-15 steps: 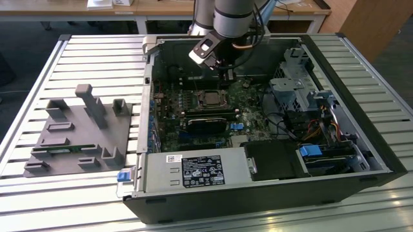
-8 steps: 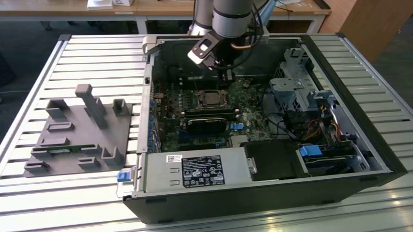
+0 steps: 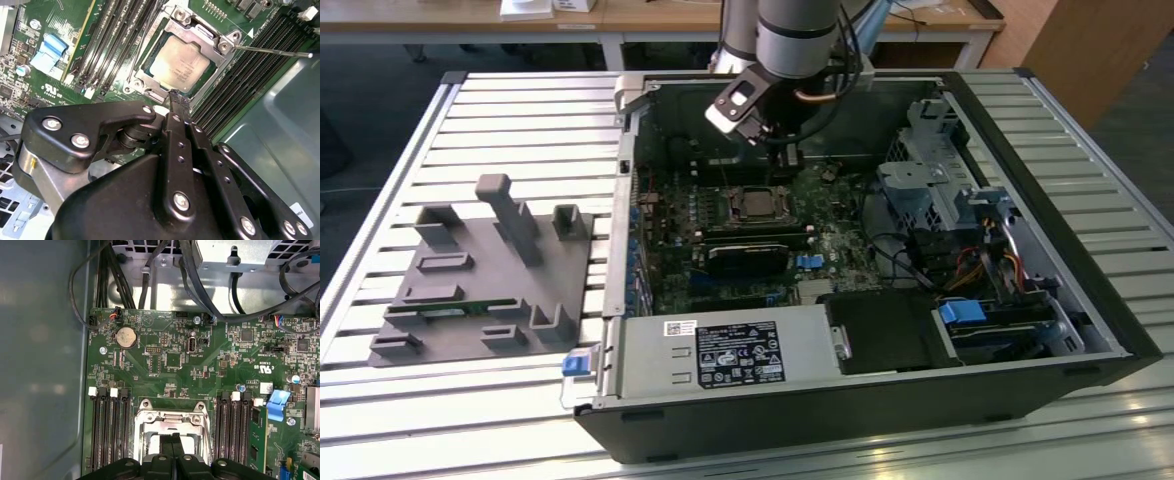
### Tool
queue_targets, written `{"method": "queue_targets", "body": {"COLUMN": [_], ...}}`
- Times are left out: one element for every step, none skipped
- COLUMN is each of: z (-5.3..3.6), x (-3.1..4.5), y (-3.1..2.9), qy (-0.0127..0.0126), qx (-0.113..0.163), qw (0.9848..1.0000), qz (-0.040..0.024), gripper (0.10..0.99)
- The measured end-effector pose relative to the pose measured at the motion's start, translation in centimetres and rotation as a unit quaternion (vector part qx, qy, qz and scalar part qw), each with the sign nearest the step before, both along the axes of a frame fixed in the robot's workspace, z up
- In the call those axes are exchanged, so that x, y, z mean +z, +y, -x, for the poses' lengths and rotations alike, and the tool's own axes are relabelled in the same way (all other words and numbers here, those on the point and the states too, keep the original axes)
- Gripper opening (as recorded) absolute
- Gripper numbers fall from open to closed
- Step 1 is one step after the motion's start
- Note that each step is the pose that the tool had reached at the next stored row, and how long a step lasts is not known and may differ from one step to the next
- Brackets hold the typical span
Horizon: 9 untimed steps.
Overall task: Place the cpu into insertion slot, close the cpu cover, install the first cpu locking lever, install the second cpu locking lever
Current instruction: 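Close the cpu cover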
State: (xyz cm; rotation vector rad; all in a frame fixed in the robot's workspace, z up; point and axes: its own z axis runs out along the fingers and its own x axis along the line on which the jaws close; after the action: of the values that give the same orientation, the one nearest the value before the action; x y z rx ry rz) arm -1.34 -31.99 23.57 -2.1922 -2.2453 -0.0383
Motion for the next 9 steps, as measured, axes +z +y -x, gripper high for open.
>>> {"method": "queue_targets", "body": {"z": [0.04, 0.07, 0.11, 0.14, 0.19, 0.24, 0.30, 0.35, 0.40], "x": [0.00, -0.01, -0.01, -0.02, -0.02, -0.03, -0.03, -0.04, -0.05], "y": [0.00, 0.00, 0.00, 0.00, 0.00, 0.00, 0.00, 0.00, 0.00], "qy": [0.0000, 0.0000, 0.0000, 0.0000, 0.0000, 0.0000, 0.0000, 0.0000, 0.0000], "qx": [0.000, 0.000, 0.000, 0.000, 0.000, 0.000, 0.000, 0.000, 0.000], "qw": [1.0000, 1.0000, 1.0000, 1.0000, 1.0000, 1.0000, 1.0000, 1.0000, 1.0000], "qz": [0.0000, 0.0000, 0.0000, 0.0000, 0.0000, 0.0000, 0.0000, 0.0000, 0.0000], "gripper": [0.106, 0.106, 0.106, 0.106, 0.106, 0.106, 0.106, 0.106, 0.106]}}
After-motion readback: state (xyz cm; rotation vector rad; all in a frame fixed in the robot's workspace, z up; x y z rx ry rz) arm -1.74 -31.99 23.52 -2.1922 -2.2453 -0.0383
